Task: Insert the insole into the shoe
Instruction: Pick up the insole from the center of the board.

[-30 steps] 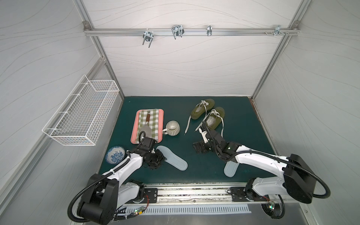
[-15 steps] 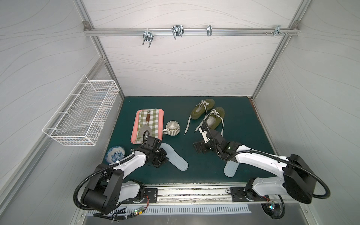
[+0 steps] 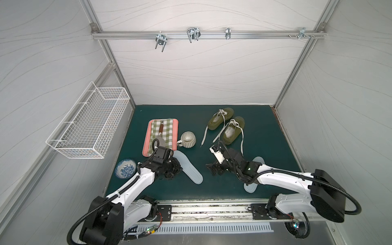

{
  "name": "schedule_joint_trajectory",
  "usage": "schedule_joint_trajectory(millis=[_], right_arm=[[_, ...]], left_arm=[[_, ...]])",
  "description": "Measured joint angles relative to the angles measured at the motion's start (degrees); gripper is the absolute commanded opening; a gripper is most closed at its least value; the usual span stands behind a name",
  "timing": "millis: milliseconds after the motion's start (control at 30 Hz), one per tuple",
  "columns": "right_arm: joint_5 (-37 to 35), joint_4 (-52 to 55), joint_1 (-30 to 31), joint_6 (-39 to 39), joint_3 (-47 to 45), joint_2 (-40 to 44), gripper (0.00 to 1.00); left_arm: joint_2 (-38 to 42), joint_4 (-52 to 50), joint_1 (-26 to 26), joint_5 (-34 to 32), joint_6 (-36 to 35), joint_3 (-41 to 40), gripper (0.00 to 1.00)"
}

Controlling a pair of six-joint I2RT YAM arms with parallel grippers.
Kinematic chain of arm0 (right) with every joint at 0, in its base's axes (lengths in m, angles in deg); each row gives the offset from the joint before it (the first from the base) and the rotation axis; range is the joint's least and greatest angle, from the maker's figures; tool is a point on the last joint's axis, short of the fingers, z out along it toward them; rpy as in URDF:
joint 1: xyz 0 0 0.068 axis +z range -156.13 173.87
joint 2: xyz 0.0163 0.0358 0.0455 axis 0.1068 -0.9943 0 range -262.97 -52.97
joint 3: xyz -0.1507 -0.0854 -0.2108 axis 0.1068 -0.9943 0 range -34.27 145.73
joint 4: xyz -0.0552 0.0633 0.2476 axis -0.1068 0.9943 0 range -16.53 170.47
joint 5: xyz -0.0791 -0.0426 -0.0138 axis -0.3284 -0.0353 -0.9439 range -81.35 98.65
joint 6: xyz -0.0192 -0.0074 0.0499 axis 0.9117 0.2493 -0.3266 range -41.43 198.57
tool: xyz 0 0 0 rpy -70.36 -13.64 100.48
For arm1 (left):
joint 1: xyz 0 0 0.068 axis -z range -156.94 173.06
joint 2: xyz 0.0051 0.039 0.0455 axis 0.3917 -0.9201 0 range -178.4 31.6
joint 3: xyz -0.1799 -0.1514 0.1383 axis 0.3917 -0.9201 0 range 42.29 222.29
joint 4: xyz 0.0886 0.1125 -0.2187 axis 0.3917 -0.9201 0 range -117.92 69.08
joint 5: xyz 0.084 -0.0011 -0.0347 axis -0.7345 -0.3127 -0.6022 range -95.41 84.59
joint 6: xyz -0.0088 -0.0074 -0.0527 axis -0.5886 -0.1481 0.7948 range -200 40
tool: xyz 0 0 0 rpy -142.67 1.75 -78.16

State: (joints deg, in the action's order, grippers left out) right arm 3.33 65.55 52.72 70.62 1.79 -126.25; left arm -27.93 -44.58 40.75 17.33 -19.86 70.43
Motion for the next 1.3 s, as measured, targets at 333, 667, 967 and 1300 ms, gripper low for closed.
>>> schedule_joint_trajectory(millis=[333, 667, 967, 1300], right_arm=[[3.98, -14.05, 7.45, 5.99, -0.5, -2.56, 0.99], [-3.76, -23.28, 12.13, 11.21, -1.53, -5.05, 0.99], [-11.02, -23.23, 11.56, 12.7, -1.53, -1.03, 0.99], [-14.67, -15.56, 8.83, 11.06, 2.82, -1.31, 0.99]], left_arm=[[8.11, -1.97, -0.02, 1.38, -8.09, 2.47, 0.0], [4.59, 0.52, -2.43, 9.62, -19.5, 6.27, 0.0], [1.01, 6.95, -2.43, 14.23, -20.0, 9.4, 0.0], [-4.44, 5.66, -2.43, 10.27, -15.28, 15.65, 0.0]])
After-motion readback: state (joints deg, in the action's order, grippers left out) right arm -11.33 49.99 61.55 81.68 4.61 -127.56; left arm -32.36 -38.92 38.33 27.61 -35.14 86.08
